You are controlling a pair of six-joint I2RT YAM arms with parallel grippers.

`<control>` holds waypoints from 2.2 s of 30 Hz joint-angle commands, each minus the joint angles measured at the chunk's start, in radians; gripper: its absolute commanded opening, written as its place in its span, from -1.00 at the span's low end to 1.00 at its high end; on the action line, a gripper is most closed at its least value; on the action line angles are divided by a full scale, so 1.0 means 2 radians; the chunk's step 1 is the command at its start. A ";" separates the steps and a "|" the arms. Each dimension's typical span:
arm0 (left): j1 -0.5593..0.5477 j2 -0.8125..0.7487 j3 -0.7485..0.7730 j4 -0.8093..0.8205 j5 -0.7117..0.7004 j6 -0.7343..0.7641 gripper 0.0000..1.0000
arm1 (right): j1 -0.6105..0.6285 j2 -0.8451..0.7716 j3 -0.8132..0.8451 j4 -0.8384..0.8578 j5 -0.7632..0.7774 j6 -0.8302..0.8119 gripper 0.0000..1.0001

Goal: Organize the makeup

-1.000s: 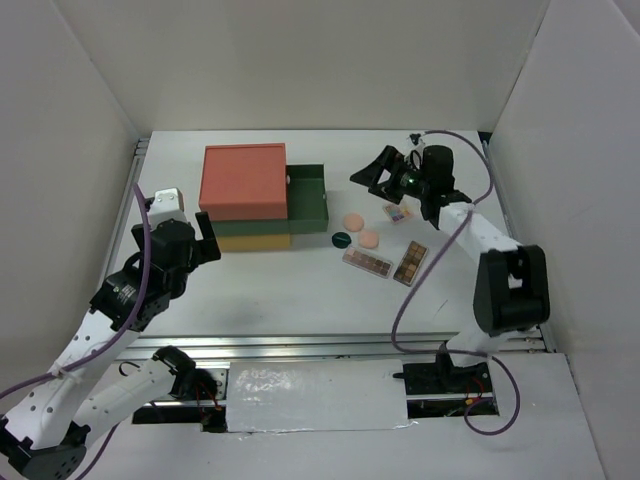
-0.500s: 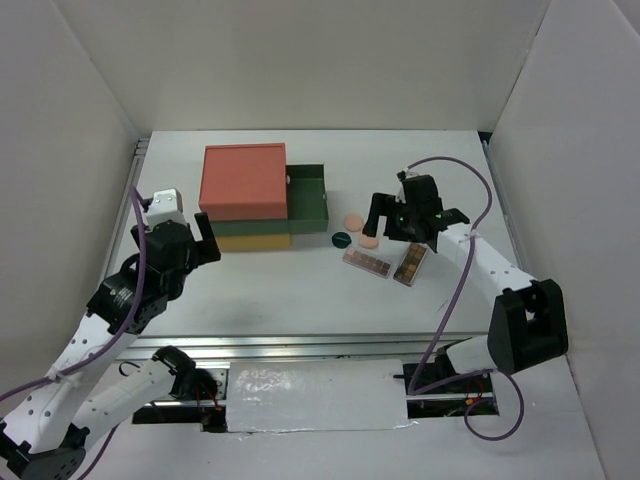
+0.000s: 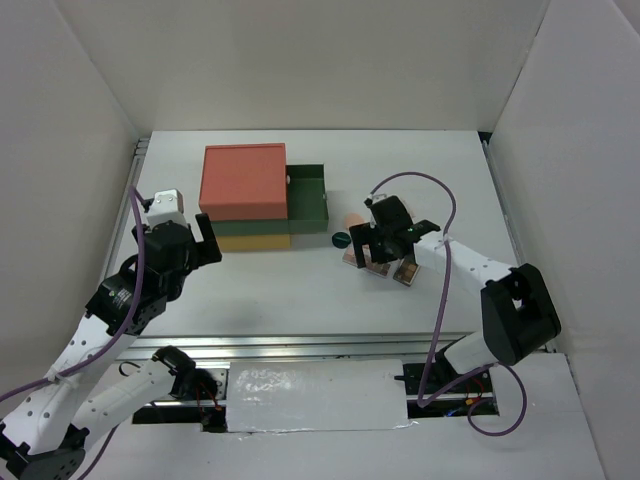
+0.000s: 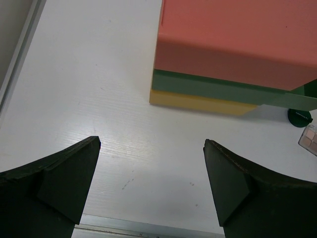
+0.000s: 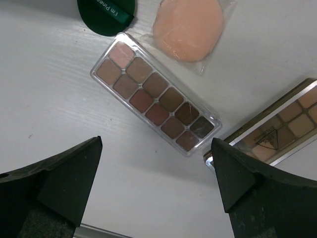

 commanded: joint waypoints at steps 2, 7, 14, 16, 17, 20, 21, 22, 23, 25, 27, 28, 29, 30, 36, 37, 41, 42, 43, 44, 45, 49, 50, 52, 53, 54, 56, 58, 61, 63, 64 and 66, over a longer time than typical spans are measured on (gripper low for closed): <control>-0.004 -0.001 -0.002 0.017 0.002 0.014 0.99 | -0.002 0.006 0.008 0.032 -0.009 -0.089 0.99; -0.009 -0.001 -0.002 0.016 -0.004 0.012 0.99 | -0.002 0.037 0.029 0.027 -0.018 -0.131 0.99; -0.012 -0.001 -0.003 0.015 -0.008 0.012 0.99 | -0.001 0.104 0.067 0.002 -0.013 -0.190 1.00; -0.013 0.000 -0.003 0.015 -0.008 0.012 0.99 | -0.002 0.106 0.066 0.013 -0.024 -0.197 1.00; -0.013 0.001 -0.003 0.014 -0.008 0.012 0.99 | -0.002 0.107 0.067 0.015 -0.025 -0.198 1.00; -0.013 0.000 -0.003 0.015 -0.009 0.012 0.99 | -0.001 0.120 0.079 0.014 -0.027 -0.198 1.00; -0.013 0.001 -0.004 0.015 -0.009 0.012 0.99 | -0.002 0.121 0.083 0.009 -0.031 -0.198 1.00; -0.013 0.001 -0.004 0.015 -0.010 0.012 0.99 | -0.002 0.114 0.083 0.012 -0.046 -0.198 1.00; -0.014 0.002 -0.004 0.014 -0.010 0.012 0.99 | -0.004 0.108 0.077 0.028 -0.055 -0.194 1.00; -0.015 0.003 -0.004 0.014 -0.011 0.012 0.99 | -0.012 0.088 0.072 0.044 -0.075 -0.177 1.00; -0.016 0.005 -0.004 0.014 -0.011 0.012 0.99 | -0.019 0.080 0.074 0.061 -0.085 -0.157 0.99; -0.016 0.005 -0.004 0.014 -0.013 0.012 0.99 | -0.022 0.078 0.080 0.074 -0.091 -0.140 0.99; -0.016 0.006 -0.003 0.013 -0.013 0.011 0.99 | -0.022 0.081 0.083 0.080 -0.089 -0.132 0.99; -0.016 0.006 -0.003 0.012 -0.014 0.011 0.99 | -0.022 0.084 0.088 0.089 -0.083 -0.115 0.96; -0.018 0.007 -0.004 0.011 -0.020 0.009 0.99 | -0.025 0.163 0.164 0.053 0.005 -0.048 0.50; -0.019 0.008 -0.004 0.011 -0.021 0.009 0.99 | -0.030 0.174 0.187 0.043 0.013 -0.041 0.49; -0.020 0.009 -0.004 0.011 -0.021 0.009 0.99 | -0.034 0.213 0.217 0.009 0.016 -0.015 0.42; -0.020 0.009 -0.003 0.011 -0.021 0.009 0.99 | -0.034 0.216 0.217 0.006 0.019 -0.012 0.41; -0.020 0.009 -0.004 0.011 -0.021 0.009 0.99 | -0.035 0.216 0.215 0.005 0.031 -0.009 0.41; -0.020 0.009 -0.004 0.010 -0.021 0.009 0.99 | -0.035 0.219 0.215 -0.001 0.039 0.000 0.41; -0.020 0.009 -0.003 0.011 -0.021 0.009 0.99 | -0.034 0.219 0.212 -0.004 0.048 0.004 0.40; -0.020 0.009 -0.004 0.011 -0.020 0.010 0.99 | -0.036 0.218 0.207 -0.021 0.069 0.016 0.22; -0.020 0.009 -0.003 0.011 -0.020 0.010 0.99 | -0.036 0.215 0.204 -0.023 0.069 0.019 0.20; -0.020 0.007 -0.003 0.010 -0.021 0.009 0.99 | -0.038 0.212 0.189 -0.022 0.057 0.023 0.18; -0.020 0.006 -0.003 0.009 -0.023 0.009 0.99 | -0.040 0.213 0.183 -0.022 0.043 0.023 0.18; -0.020 0.004 -0.003 0.009 -0.024 0.009 0.99 | -0.041 0.216 0.182 -0.023 0.040 0.024 0.18; -0.020 0.001 -0.003 0.009 -0.026 0.008 0.99 | -0.040 0.229 0.197 -0.042 0.045 0.024 0.18; -0.021 -0.001 -0.004 0.009 -0.026 0.008 0.99 | -0.044 0.232 0.202 -0.047 0.039 0.024 0.20; -0.023 0.000 -0.003 0.006 -0.030 0.006 0.99 | -0.051 0.242 0.215 -0.057 0.032 0.025 0.11; -0.024 -0.001 -0.002 0.005 -0.031 0.005 0.99 | -0.053 0.246 0.225 -0.062 0.031 0.025 -0.05; -0.024 -0.002 -0.003 0.005 -0.031 0.006 0.99 | -0.053 0.252 0.230 -0.070 0.029 0.023 -0.10; -0.025 -0.004 -0.003 0.005 -0.033 0.005 0.99 | -0.052 0.258 0.244 -0.077 0.027 0.019 -0.33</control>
